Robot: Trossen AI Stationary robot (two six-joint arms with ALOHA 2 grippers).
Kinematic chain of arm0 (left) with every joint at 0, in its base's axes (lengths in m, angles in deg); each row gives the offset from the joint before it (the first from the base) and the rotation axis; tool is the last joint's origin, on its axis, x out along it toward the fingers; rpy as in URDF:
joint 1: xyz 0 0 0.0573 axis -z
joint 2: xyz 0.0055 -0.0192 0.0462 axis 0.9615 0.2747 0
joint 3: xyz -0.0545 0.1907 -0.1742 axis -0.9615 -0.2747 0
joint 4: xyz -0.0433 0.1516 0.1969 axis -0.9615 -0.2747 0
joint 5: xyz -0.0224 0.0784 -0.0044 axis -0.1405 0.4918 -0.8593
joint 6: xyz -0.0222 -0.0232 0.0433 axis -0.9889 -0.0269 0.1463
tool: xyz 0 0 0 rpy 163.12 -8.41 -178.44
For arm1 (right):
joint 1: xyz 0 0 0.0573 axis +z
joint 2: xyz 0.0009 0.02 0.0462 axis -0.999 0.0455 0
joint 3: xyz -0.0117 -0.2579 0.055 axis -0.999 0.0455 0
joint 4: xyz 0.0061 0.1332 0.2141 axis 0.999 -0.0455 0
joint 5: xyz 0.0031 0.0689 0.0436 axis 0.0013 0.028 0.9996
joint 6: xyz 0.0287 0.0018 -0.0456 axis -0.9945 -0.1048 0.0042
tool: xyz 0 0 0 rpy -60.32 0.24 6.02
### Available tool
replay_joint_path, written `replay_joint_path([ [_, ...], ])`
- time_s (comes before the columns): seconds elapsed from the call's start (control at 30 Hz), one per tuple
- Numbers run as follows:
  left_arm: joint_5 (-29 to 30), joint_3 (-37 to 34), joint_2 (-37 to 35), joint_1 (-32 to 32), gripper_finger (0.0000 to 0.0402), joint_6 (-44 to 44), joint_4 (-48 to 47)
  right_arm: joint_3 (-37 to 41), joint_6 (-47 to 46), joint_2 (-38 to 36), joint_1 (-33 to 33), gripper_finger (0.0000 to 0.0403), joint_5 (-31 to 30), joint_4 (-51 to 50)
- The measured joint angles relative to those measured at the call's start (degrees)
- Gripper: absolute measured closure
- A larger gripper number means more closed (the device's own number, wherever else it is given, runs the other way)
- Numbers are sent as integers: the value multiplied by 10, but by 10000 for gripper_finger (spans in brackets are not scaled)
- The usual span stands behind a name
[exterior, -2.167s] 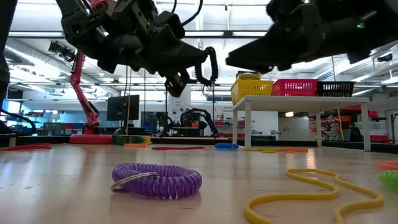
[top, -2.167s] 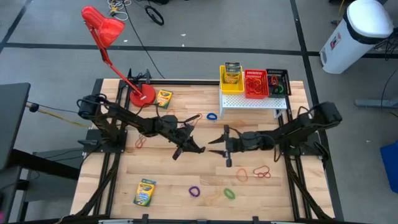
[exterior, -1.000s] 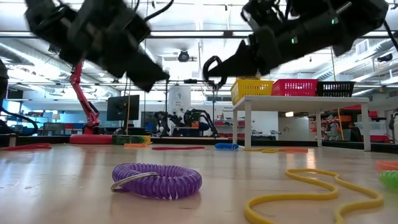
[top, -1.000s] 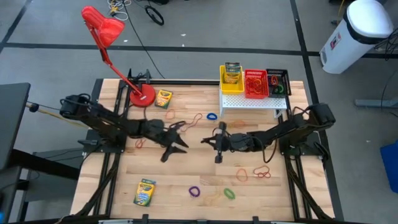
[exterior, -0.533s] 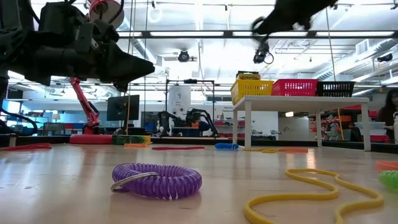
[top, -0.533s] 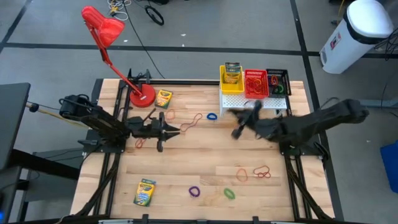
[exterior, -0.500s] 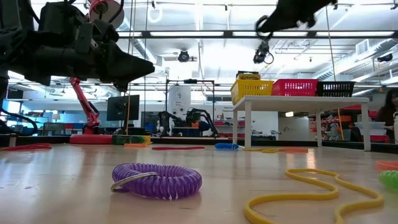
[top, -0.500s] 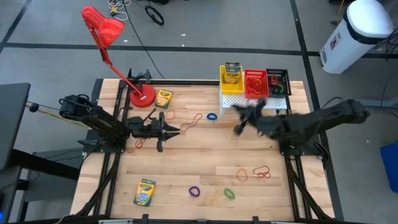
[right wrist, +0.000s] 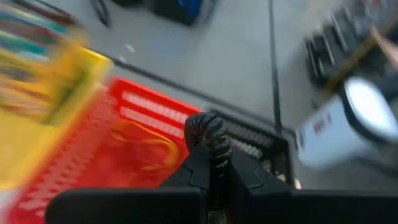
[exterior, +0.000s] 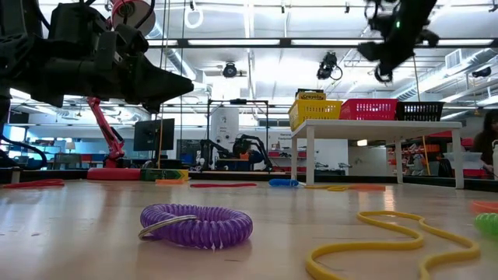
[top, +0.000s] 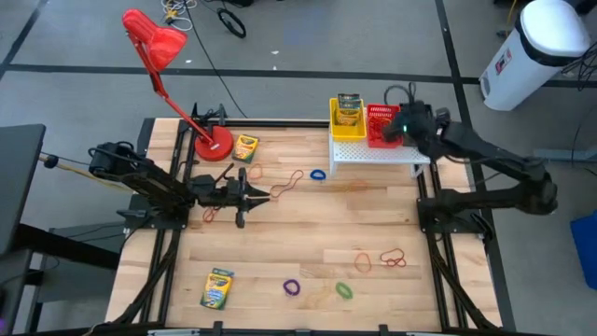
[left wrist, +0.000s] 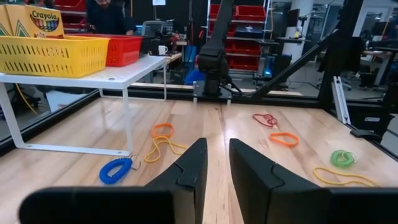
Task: Pick & Place Office Desk Supplies
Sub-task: Put the black spring keychain on the black basket, then put the yellow crayon box on the yellow basket
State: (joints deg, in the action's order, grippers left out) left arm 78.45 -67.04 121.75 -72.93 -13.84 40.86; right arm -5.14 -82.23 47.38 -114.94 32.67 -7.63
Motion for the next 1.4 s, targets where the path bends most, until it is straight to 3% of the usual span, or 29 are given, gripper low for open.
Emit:
replay_joint_path([
  [0.17,-2,0,0,0,328,-9,0,9,13,24,-115,374,52,2],
  [0.4,-2,0,0,0,328,-11,0,10,39,77,-183,373,82,-2],
  [0.67,-2,0,0,0,328,-14,-6,10,43,117,-185,336,81,-2],
  [1.13,0,0,0,0,328,-22,-10,6,42,98,-176,235,35,-25],
  [1.27,0,0,0,0,328,-22,-14,6,36,58,-154,243,35,-48],
  [1.4,1,0,0,0,328,-22,-14,12,10,2,-85,288,45,-64],
])
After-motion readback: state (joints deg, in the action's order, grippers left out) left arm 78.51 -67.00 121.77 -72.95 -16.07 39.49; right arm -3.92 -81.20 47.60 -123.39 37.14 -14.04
